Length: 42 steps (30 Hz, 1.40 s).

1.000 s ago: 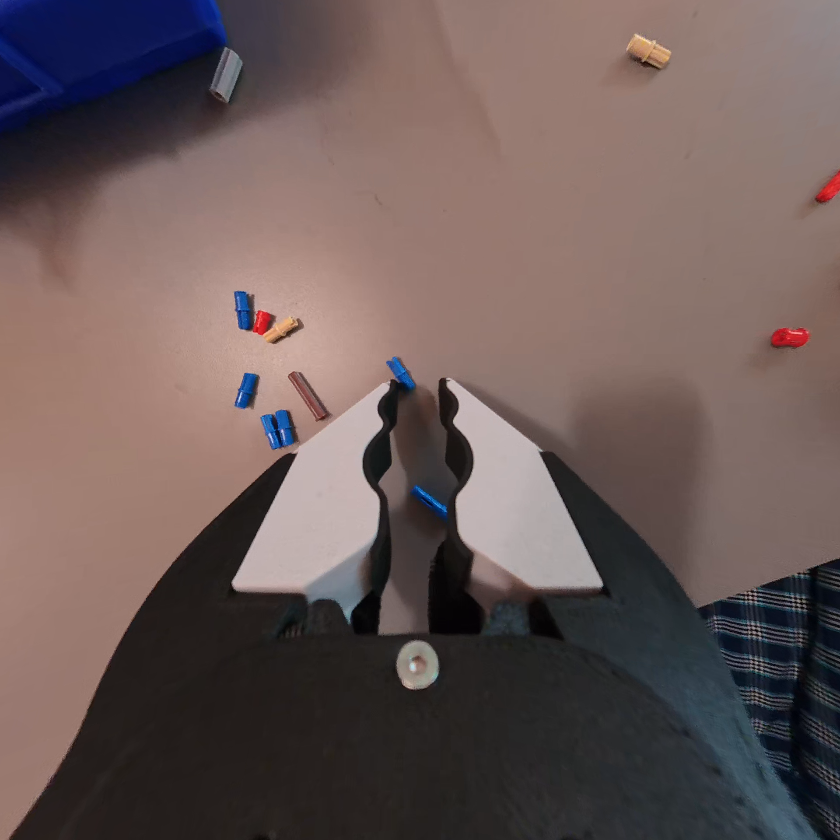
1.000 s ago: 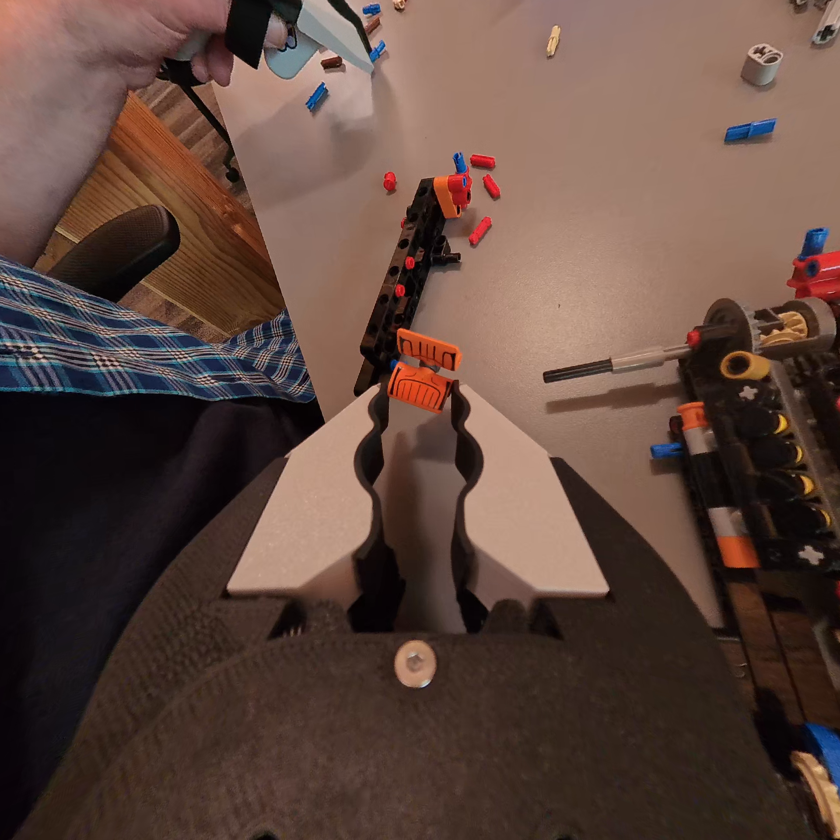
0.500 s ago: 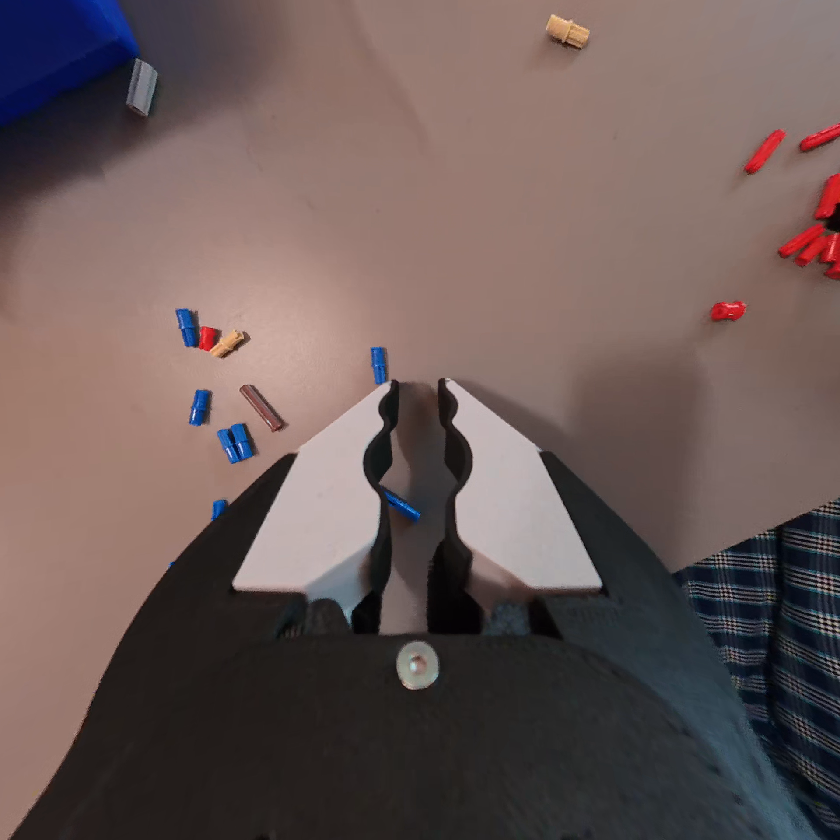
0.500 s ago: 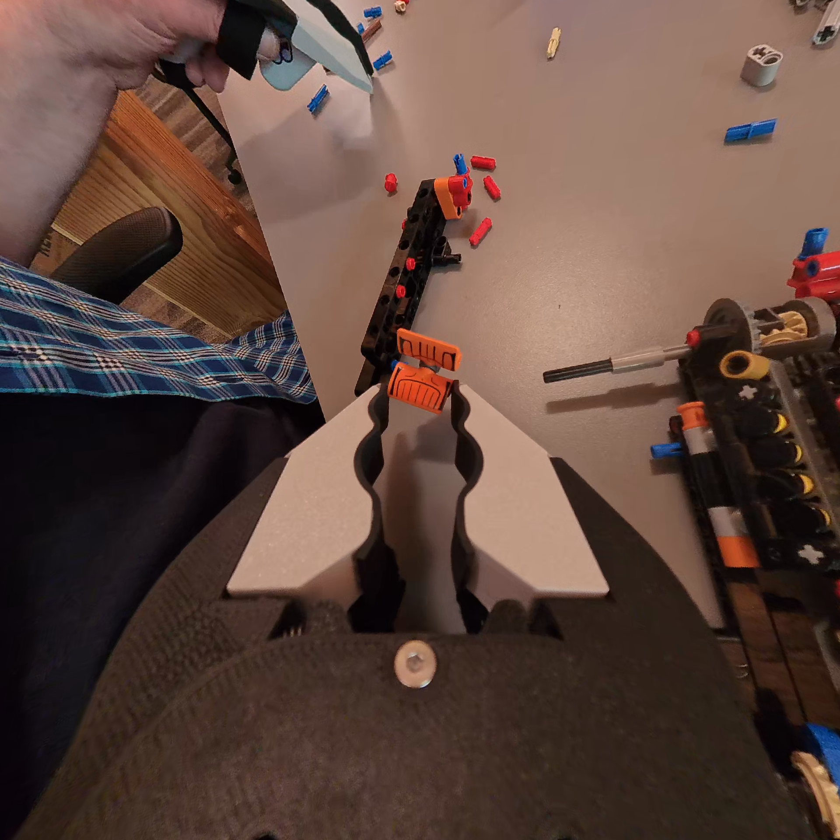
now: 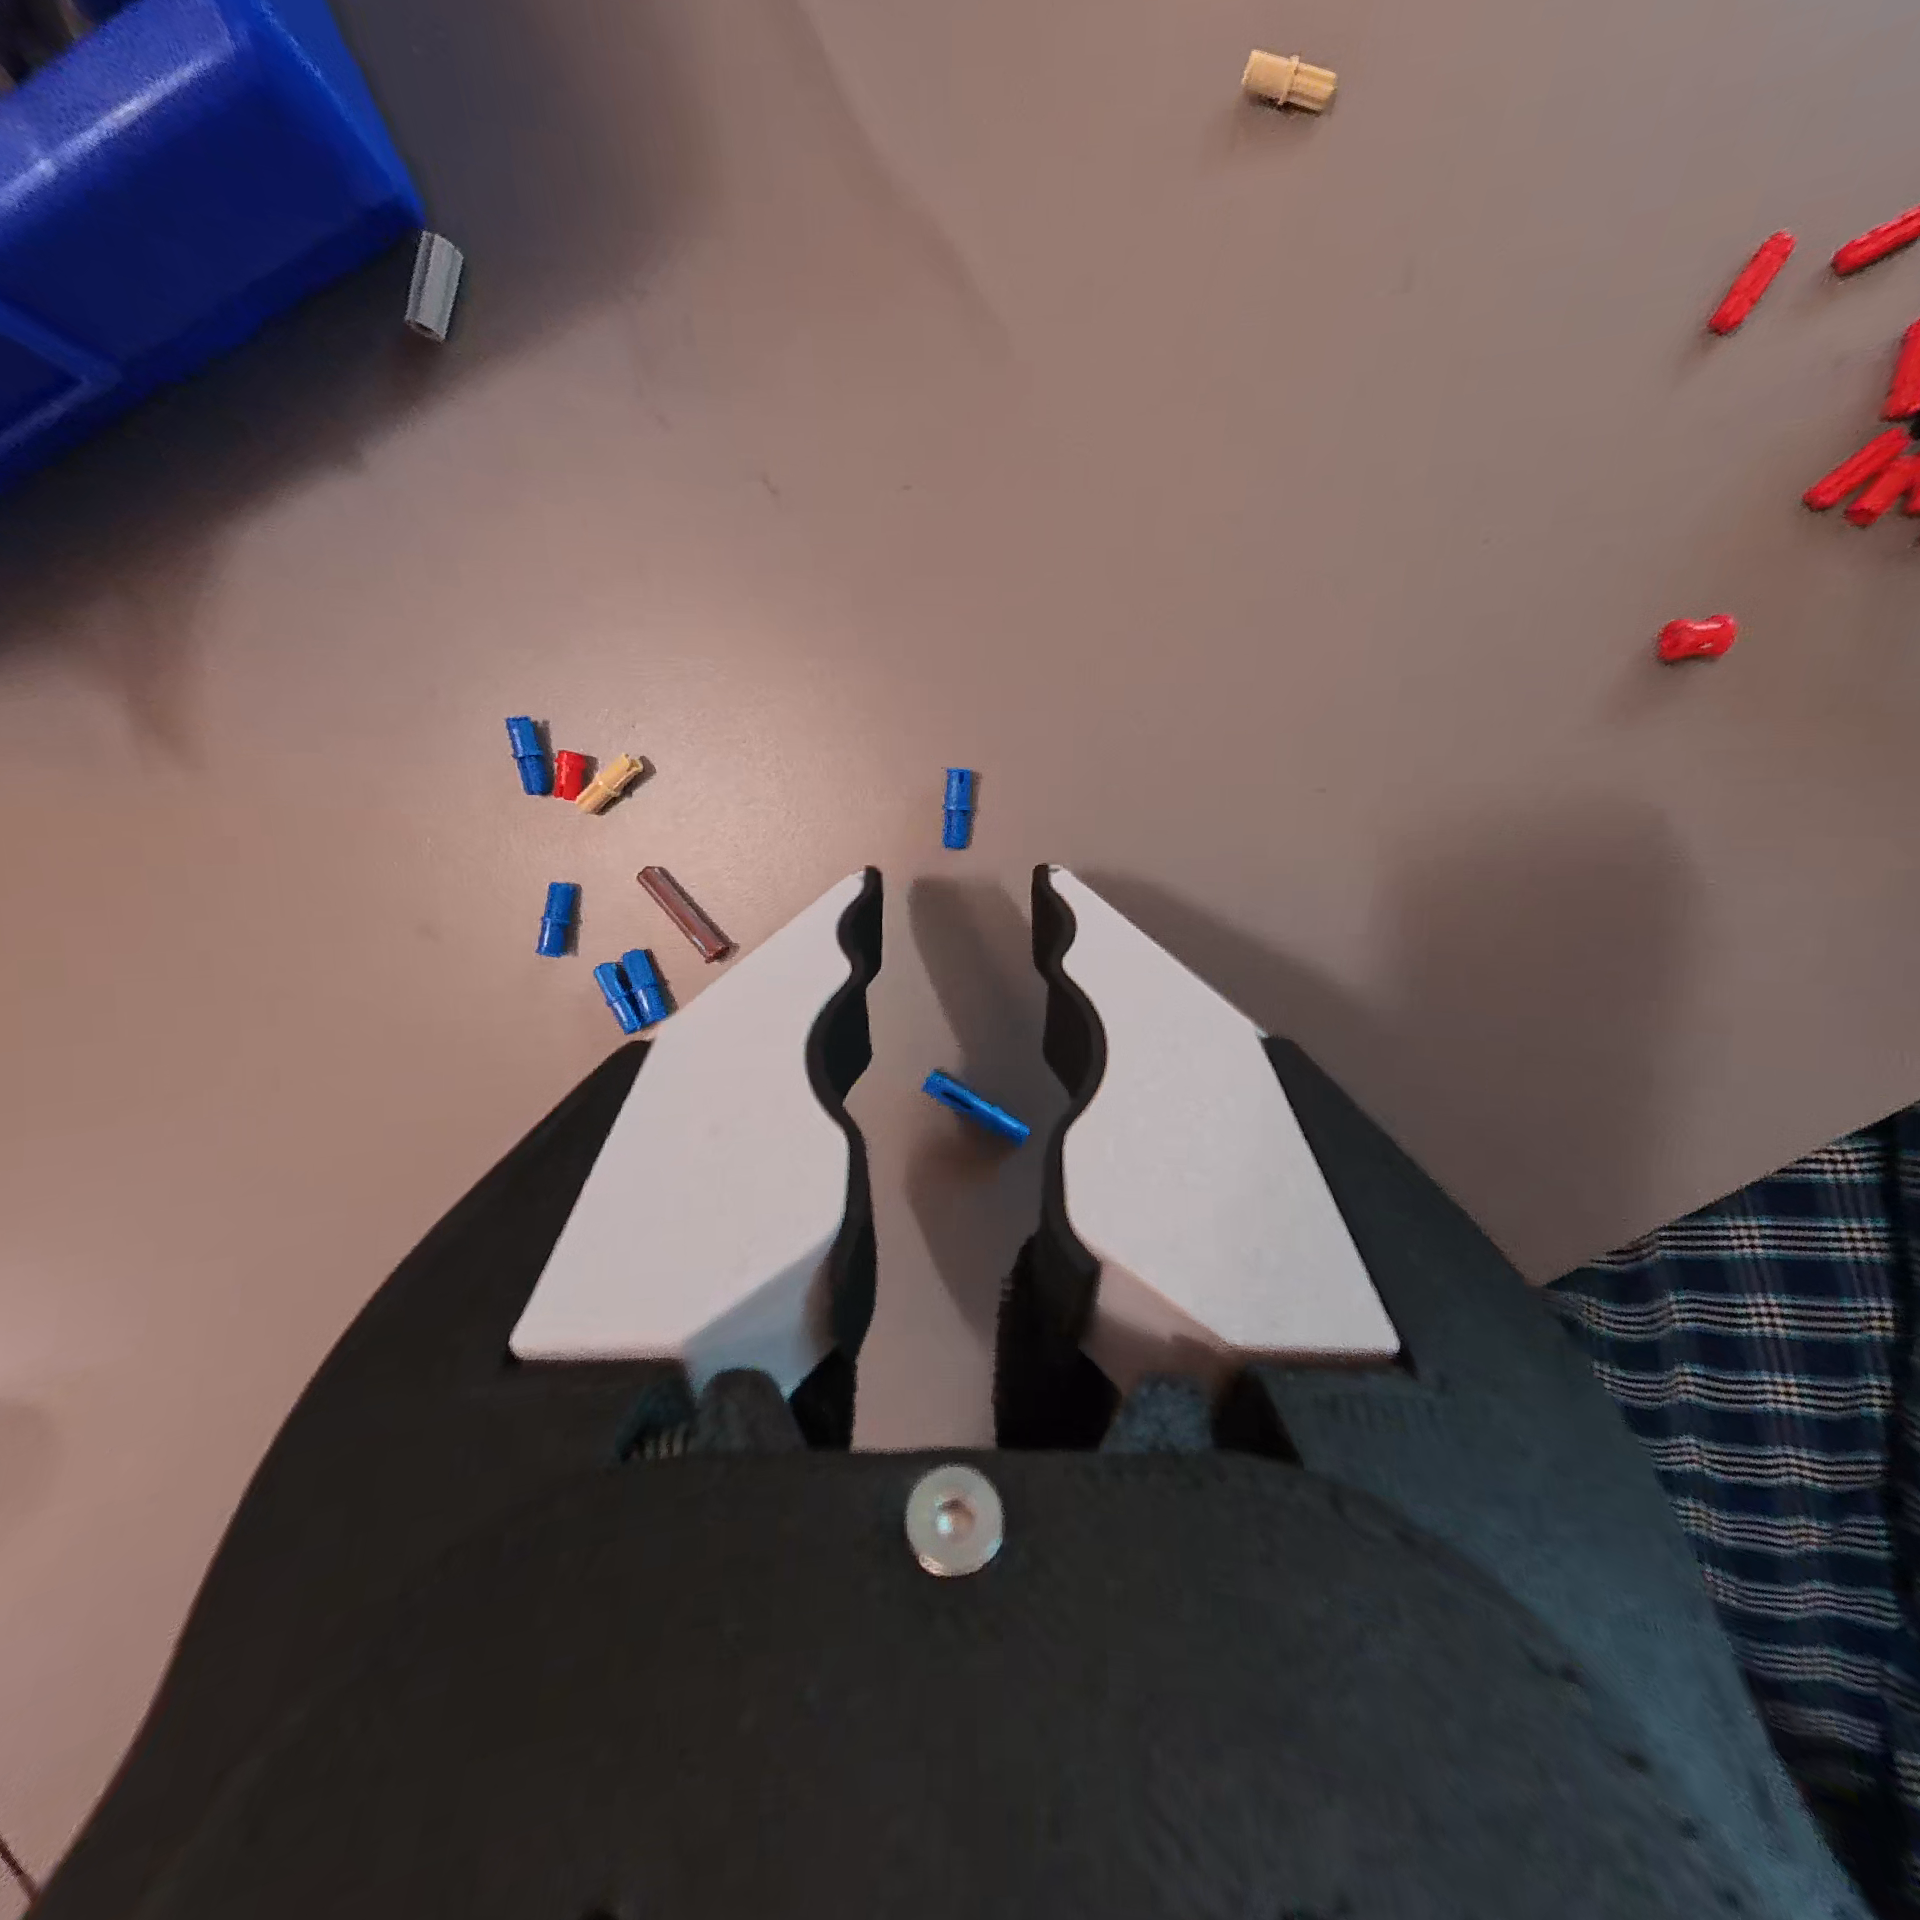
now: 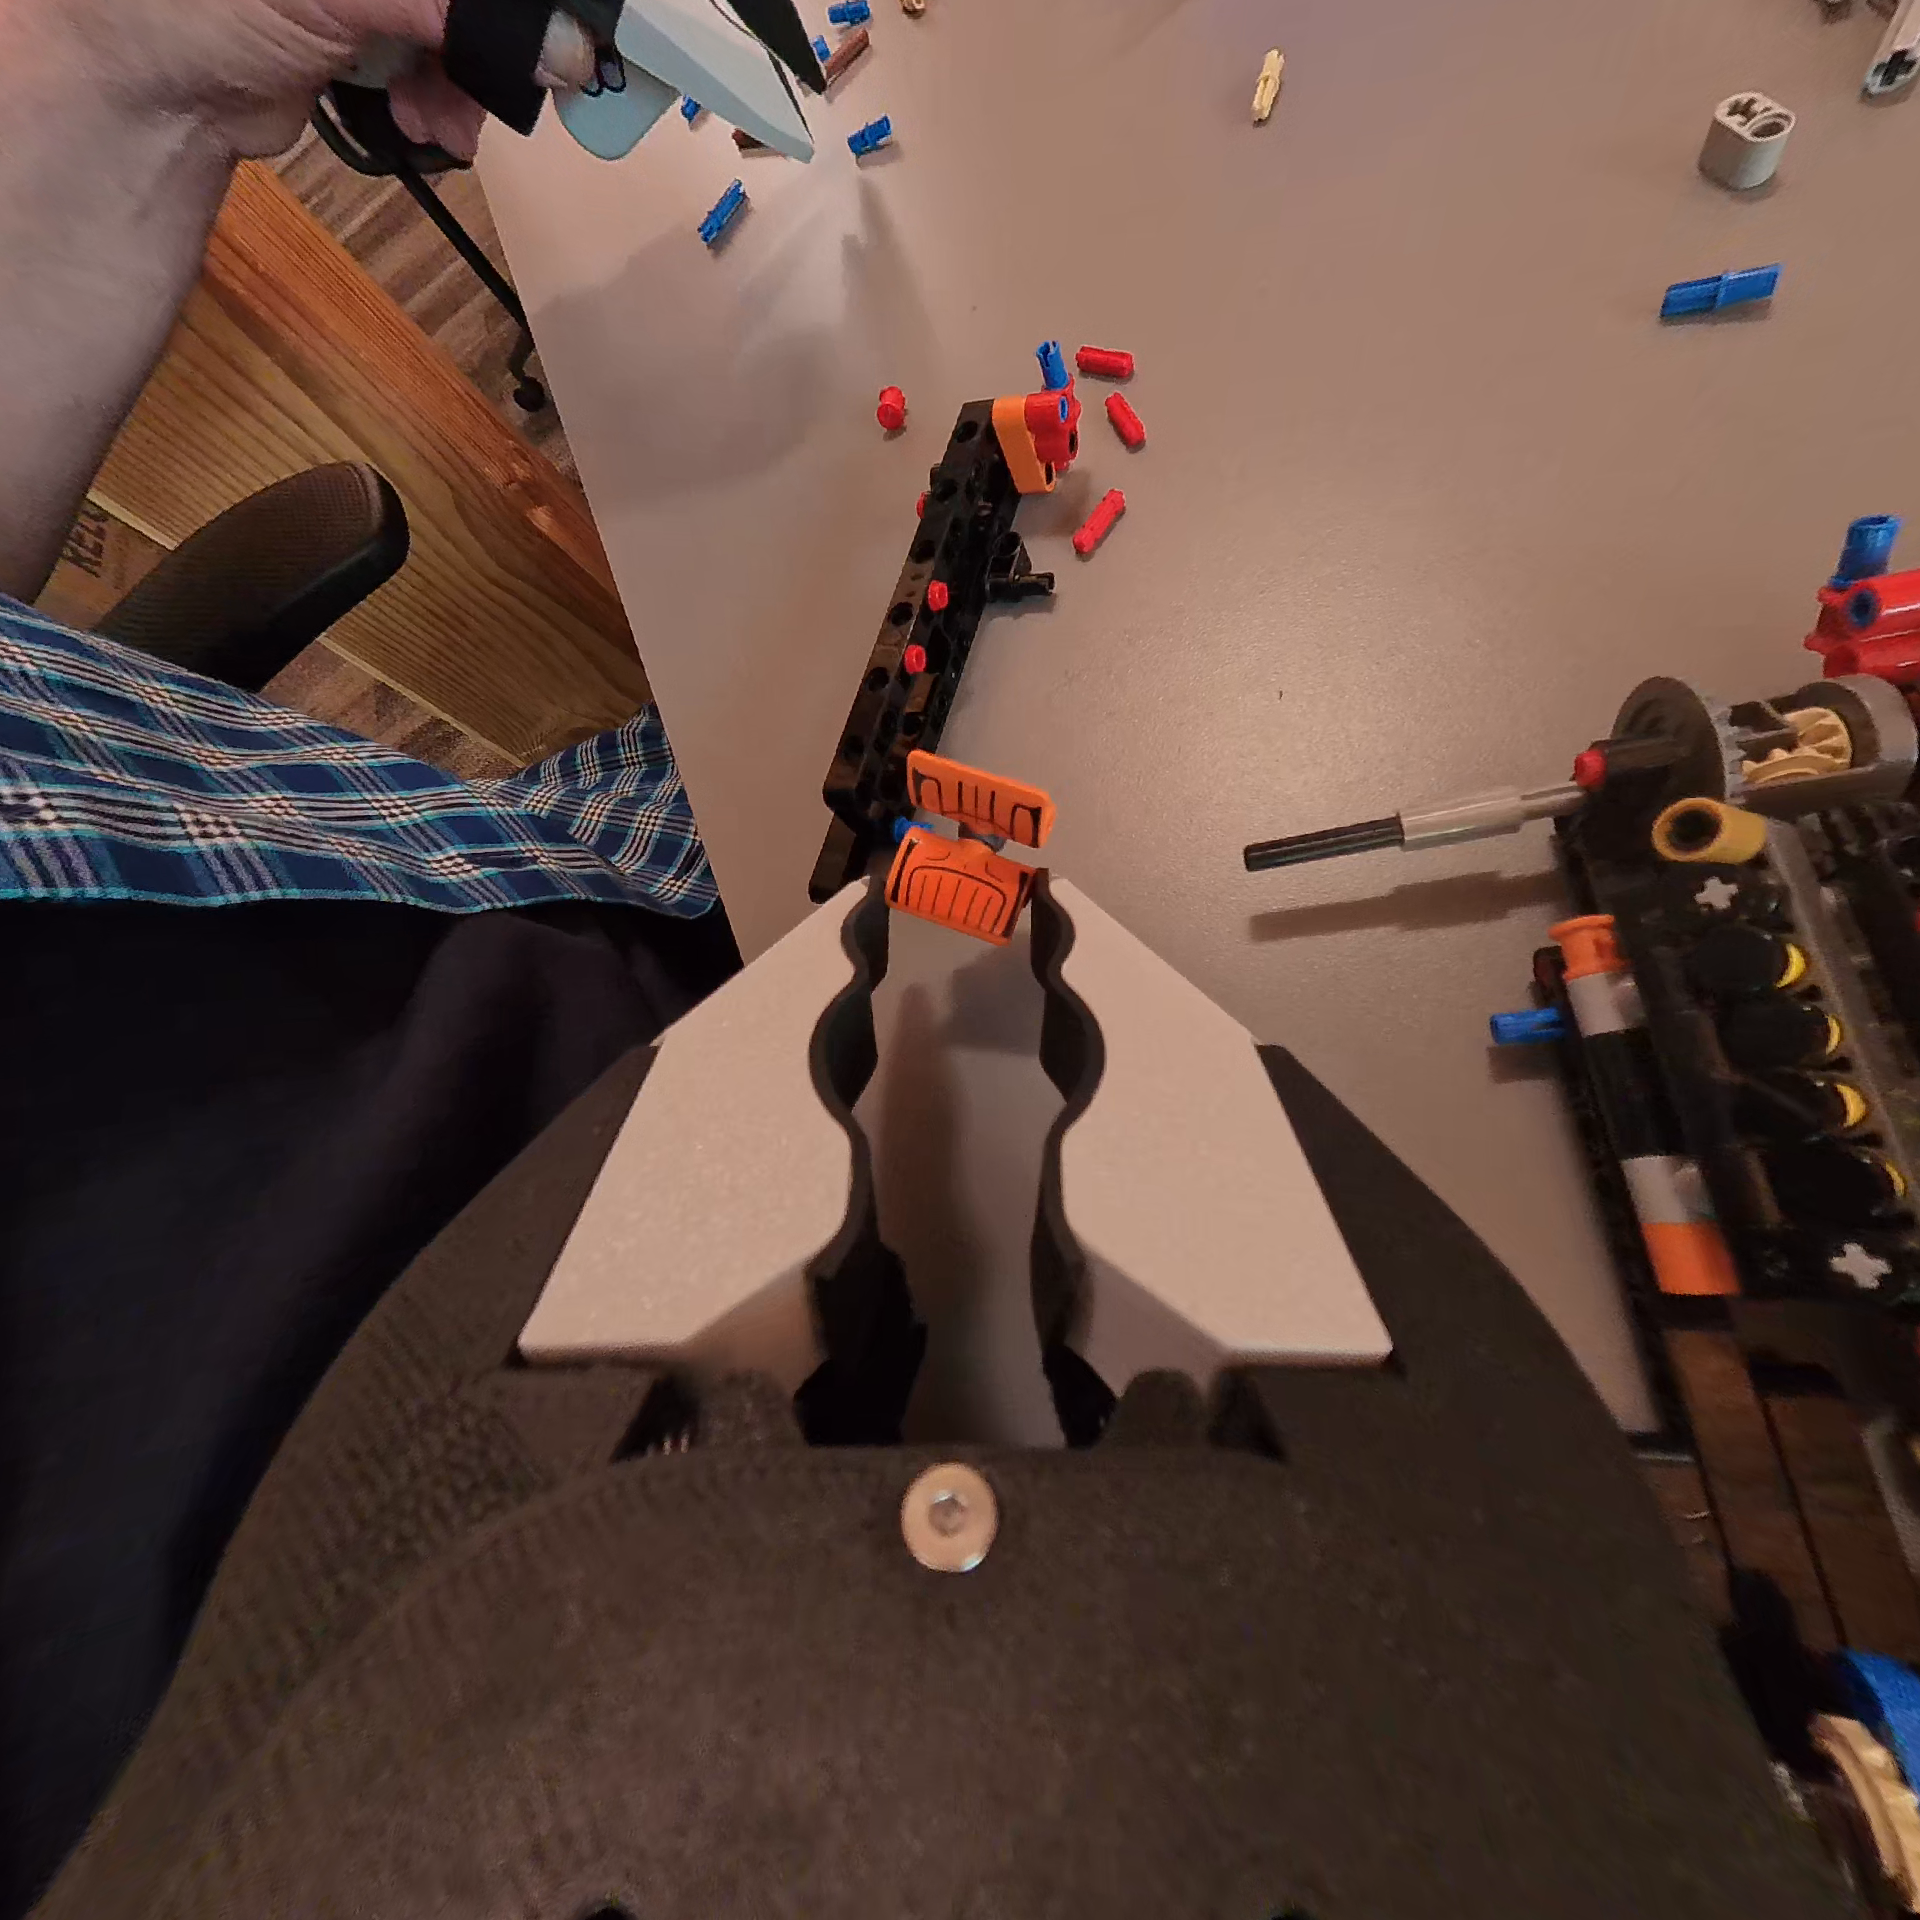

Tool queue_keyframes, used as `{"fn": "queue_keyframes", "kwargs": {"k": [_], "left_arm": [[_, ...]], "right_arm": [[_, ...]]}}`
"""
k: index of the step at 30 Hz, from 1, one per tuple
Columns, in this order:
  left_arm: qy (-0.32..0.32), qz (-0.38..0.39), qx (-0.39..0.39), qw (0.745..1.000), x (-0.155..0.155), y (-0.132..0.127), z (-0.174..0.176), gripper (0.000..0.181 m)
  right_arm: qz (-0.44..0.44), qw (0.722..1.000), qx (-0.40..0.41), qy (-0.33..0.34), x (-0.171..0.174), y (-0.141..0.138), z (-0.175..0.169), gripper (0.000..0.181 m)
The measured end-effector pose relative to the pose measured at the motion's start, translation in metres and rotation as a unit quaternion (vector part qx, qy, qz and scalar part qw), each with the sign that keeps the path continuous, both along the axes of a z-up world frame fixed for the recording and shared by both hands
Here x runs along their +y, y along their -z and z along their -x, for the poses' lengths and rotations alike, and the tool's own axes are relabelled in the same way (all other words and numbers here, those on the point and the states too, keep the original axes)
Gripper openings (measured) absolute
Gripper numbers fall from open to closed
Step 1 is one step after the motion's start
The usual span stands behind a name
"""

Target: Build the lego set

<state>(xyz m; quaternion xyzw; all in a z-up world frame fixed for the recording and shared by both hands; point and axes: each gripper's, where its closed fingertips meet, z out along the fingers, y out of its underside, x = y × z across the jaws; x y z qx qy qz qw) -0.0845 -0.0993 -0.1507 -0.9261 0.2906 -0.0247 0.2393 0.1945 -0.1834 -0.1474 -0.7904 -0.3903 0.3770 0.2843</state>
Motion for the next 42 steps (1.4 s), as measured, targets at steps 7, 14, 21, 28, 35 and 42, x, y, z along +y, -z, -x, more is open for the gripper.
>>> {"fn": "queue_keyframes", "kwargs": {"k": [7, 14, 21, 28, 35, 42], "left_arm": [[0.049, 0.018, 0.033, 0.998, 0.001, 0.006, 0.009, 0.029], [0.109, 0.042, 0.028, 0.993, 0.0, 0.011, -0.009, 0.019], [0.056, 0.071, -0.036, 0.995, -0.018, 0.011, -0.043, 0.02], [0.049, -0.001, -0.001, 0.999, -0.002, -0.007, -0.02, 0.031], [0.238, -0.028, 0.107, 0.965, 0.022, 0.005, -0.019, 0.033], [0.353, -0.003, 0.105, 0.93, 0.024, 0.011, -0.032, 0.009]], "right_arm": [[0.002, 1.0, -0.003, 0.001, 0.0, 0.001, 0.0, 0.025], [0.003, 1.0, -0.004, 0.001, 0.0, 0.001, 0.0, 0.025], [0.008, 1.0, 0.0, 0.001, 0.001, 0.001, 0.0, 0.025], [0.005, 1.0, 0.004, -0.002, -0.001, 0.0, 0.0, 0.025], [0.007, 1.0, 0.001, -0.001, -0.001, 0.001, 0.0, 0.025], [0.017, 1.0, 0.001, -0.001, 0.0, 0.002, 0.0, 0.025]]}}
